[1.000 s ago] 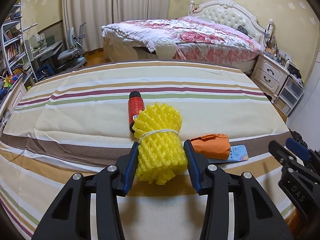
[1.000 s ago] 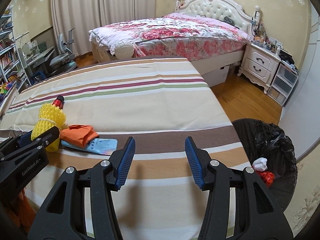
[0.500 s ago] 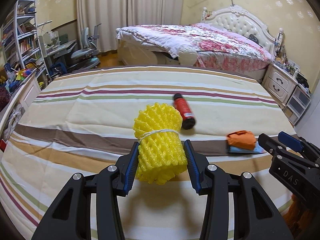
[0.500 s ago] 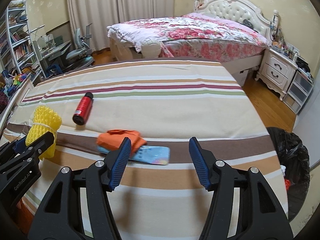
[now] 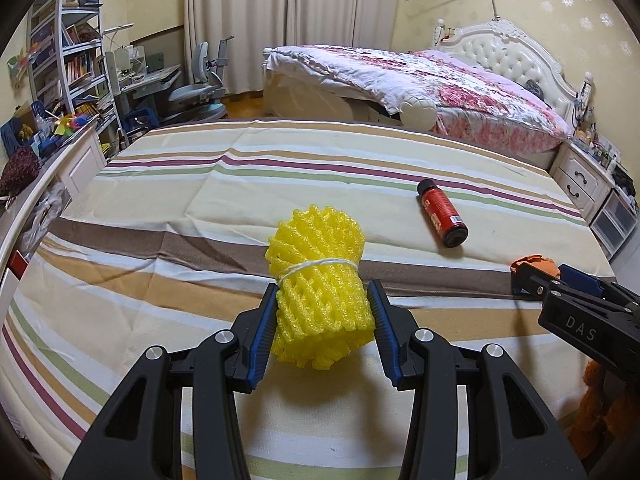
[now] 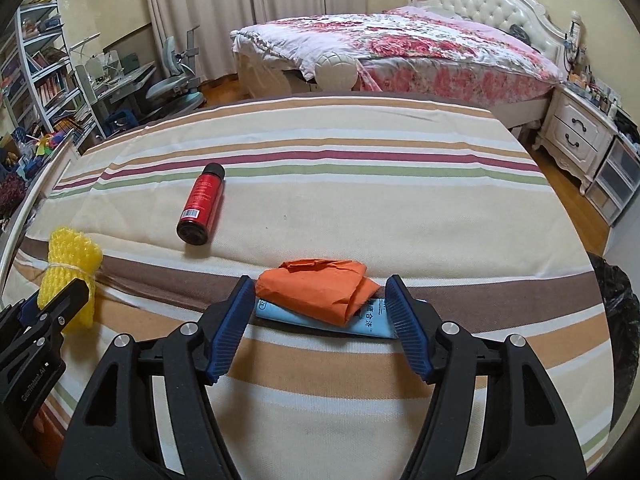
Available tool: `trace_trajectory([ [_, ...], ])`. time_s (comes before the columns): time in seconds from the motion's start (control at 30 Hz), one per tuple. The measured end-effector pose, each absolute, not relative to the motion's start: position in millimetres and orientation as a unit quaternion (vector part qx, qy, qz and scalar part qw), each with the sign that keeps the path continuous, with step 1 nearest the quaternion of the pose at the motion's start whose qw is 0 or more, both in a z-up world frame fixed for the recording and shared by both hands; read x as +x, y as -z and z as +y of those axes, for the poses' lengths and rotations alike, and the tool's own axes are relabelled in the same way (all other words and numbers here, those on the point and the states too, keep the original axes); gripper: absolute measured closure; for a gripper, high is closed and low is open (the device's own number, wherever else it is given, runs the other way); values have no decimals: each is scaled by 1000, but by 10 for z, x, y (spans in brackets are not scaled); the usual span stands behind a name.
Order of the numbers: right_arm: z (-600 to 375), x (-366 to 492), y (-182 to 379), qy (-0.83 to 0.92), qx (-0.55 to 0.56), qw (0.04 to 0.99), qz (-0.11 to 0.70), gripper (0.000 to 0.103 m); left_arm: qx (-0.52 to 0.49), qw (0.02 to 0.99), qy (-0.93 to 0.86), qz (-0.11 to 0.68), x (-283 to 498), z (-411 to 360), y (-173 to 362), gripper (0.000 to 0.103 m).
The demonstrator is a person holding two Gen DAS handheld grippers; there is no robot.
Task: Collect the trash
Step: 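Grasp the yellow foam net with the left gripper while the right grasps the orange cloth, then carry the orange cloth and yellow foam net to the bin and release the cloth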
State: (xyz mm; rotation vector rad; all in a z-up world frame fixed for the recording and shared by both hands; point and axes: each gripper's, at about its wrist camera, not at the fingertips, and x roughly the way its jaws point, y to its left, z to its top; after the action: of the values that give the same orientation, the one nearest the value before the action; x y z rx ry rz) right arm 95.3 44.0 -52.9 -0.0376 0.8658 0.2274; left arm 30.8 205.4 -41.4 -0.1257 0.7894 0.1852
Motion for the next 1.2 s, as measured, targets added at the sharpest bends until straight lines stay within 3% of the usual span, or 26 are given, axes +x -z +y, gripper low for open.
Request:
trace_trajectory([
  [1.2, -16, 632, 167, -56, -27, 926, 372, 40, -65, 927, -12, 370, 214, 1779, 268, 58],
])
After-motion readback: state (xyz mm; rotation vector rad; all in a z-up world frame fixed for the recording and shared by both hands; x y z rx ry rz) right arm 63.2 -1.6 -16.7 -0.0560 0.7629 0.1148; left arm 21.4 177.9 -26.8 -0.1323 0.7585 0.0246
